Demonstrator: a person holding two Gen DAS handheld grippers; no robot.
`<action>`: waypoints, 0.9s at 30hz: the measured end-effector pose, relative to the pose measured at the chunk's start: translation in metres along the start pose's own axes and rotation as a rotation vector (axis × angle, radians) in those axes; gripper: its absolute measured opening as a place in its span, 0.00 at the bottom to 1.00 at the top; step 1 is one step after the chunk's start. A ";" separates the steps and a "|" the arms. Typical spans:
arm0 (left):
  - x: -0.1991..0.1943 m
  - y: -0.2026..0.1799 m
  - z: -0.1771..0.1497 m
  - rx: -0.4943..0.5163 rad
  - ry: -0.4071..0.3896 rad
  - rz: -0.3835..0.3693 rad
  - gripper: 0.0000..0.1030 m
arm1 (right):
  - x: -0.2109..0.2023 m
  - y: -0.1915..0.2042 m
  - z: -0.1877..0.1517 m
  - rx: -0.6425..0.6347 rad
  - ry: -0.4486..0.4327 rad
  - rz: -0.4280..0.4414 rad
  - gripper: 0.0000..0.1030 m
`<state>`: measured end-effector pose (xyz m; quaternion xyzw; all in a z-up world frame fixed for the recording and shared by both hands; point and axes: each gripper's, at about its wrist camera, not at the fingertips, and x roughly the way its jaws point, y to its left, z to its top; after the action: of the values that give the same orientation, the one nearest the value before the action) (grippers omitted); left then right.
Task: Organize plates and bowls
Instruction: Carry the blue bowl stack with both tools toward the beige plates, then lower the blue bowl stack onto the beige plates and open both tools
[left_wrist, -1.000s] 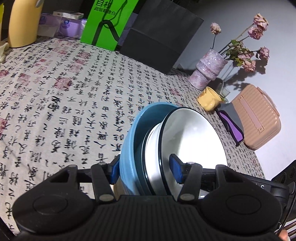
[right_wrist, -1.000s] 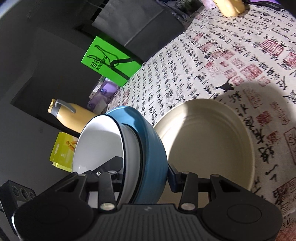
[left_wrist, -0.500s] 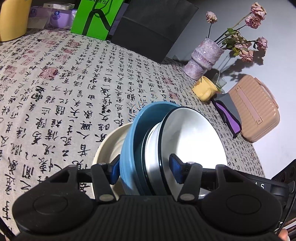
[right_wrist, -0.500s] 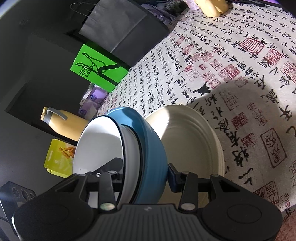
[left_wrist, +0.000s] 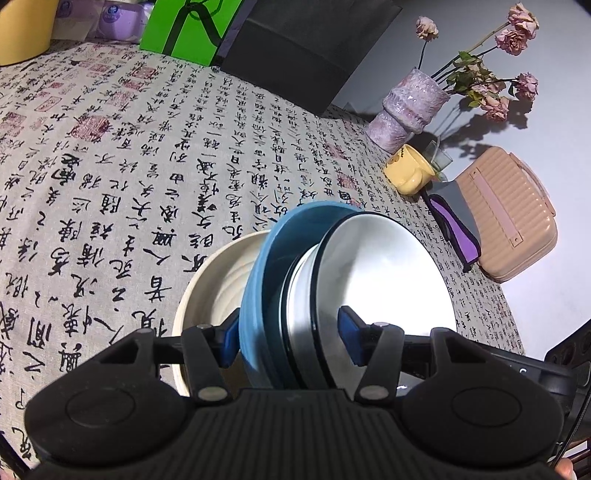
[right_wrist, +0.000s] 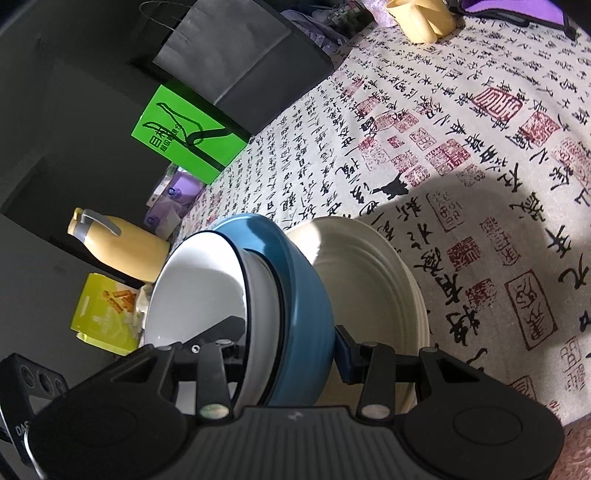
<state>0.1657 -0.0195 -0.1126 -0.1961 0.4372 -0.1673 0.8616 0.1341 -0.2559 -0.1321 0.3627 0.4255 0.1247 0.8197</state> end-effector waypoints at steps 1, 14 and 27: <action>0.001 0.000 0.000 -0.002 0.003 0.000 0.53 | 0.000 0.001 0.000 -0.008 -0.002 -0.009 0.40; 0.009 0.005 -0.001 -0.011 0.017 0.000 0.52 | 0.005 0.005 0.002 -0.070 -0.018 -0.066 0.39; 0.009 0.004 -0.001 0.013 0.013 0.001 0.51 | 0.006 0.007 0.002 -0.115 -0.028 -0.087 0.39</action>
<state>0.1702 -0.0204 -0.1211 -0.1893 0.4418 -0.1710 0.8601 0.1401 -0.2494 -0.1300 0.2978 0.4213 0.1082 0.8498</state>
